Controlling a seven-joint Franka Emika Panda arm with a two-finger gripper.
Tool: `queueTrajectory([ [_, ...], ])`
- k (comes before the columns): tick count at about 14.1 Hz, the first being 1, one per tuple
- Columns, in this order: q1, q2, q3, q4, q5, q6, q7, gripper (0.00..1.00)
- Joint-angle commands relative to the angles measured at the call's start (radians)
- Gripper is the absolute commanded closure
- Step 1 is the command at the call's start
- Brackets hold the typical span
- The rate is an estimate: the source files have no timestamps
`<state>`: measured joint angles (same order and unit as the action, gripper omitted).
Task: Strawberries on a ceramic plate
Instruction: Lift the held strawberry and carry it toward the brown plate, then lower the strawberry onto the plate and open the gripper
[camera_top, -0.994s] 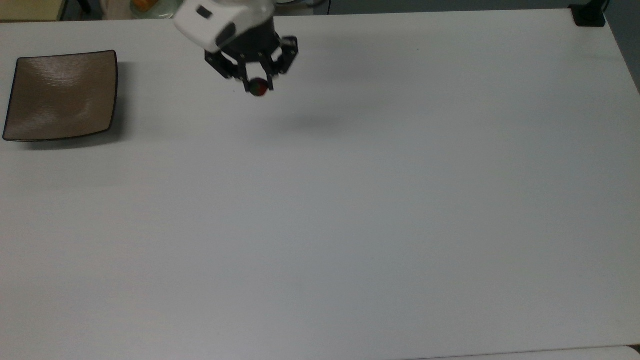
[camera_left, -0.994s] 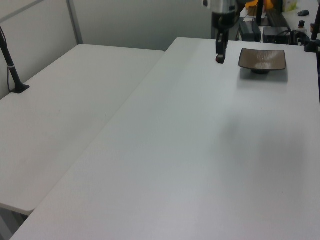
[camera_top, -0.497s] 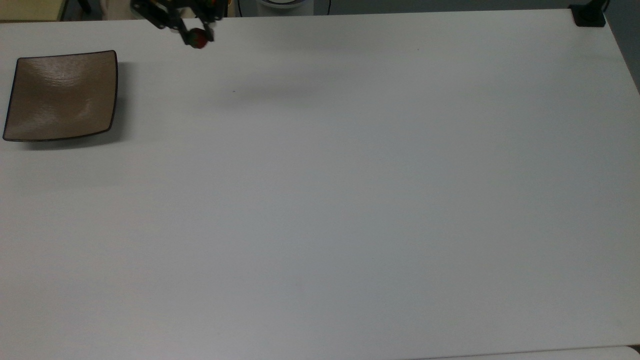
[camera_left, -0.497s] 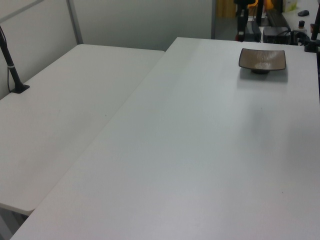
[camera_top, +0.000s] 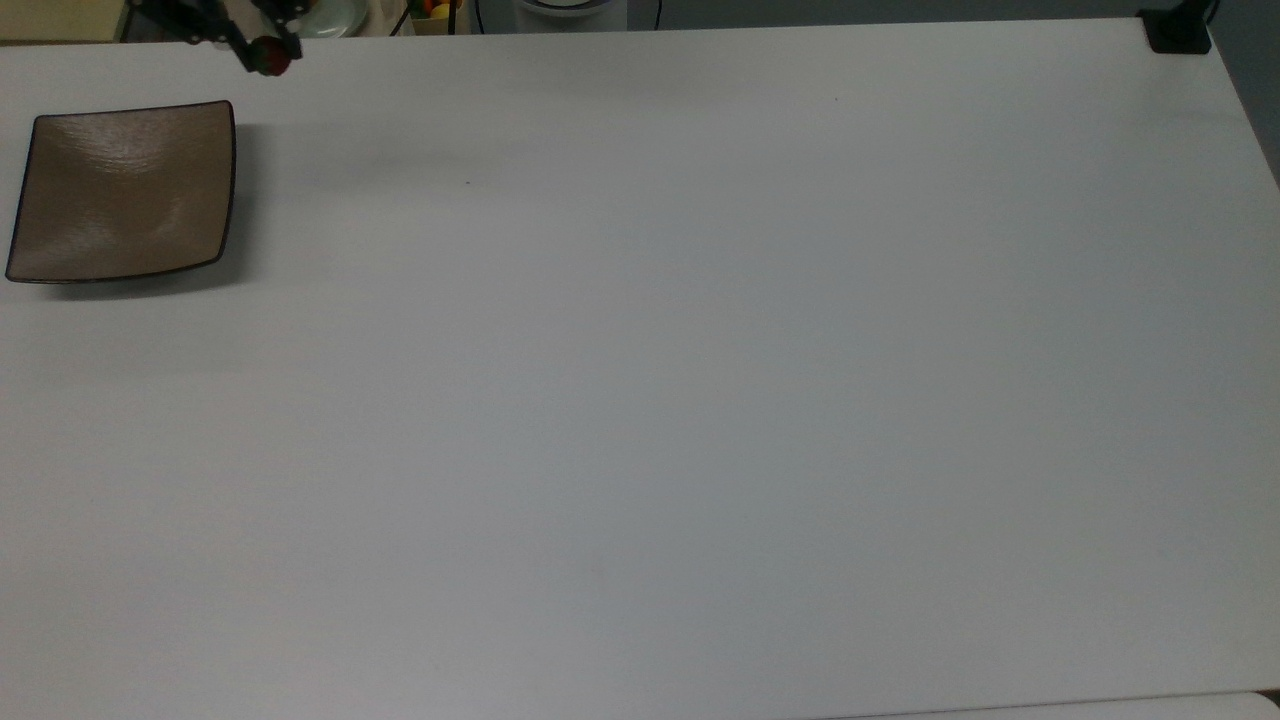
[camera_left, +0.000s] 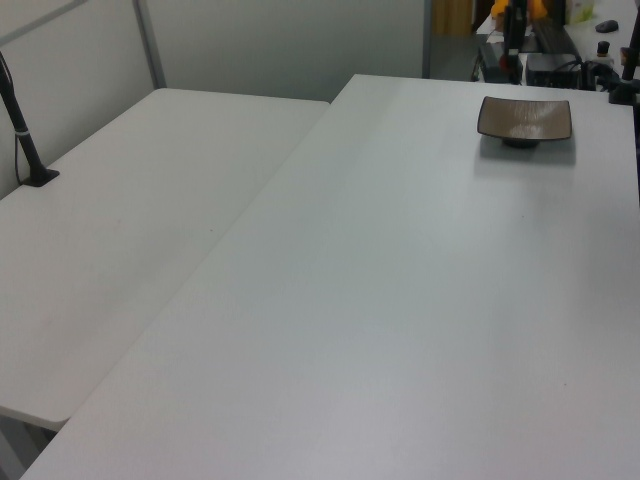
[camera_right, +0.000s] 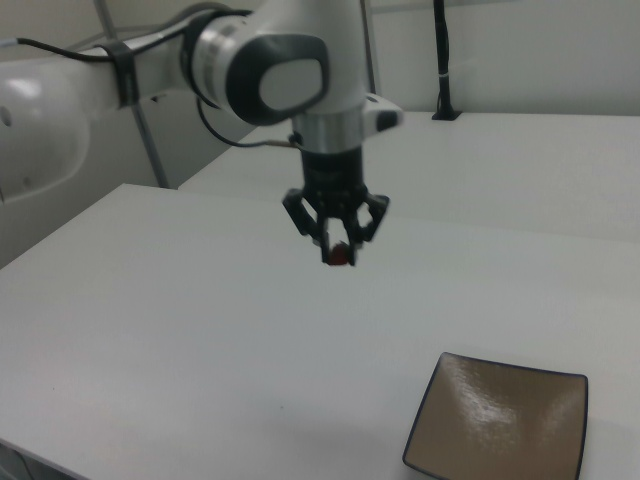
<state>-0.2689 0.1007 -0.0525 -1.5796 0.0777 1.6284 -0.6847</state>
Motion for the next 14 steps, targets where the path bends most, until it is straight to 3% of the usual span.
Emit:
queueTrajectory([
  [1, -0.064, 0.031, 0.002, -0.028, 0.007, 0.080, -0.111, 0.84],
  [5, -0.122, 0.069, 0.002, -0.053, -0.002, 0.174, -0.160, 0.84],
  [11, -0.142, 0.162, 0.002, -0.071, -0.025, 0.312, -0.160, 0.84],
  [14, -0.159, 0.201, 0.000, -0.077, -0.073, 0.361, -0.160, 0.84],
])
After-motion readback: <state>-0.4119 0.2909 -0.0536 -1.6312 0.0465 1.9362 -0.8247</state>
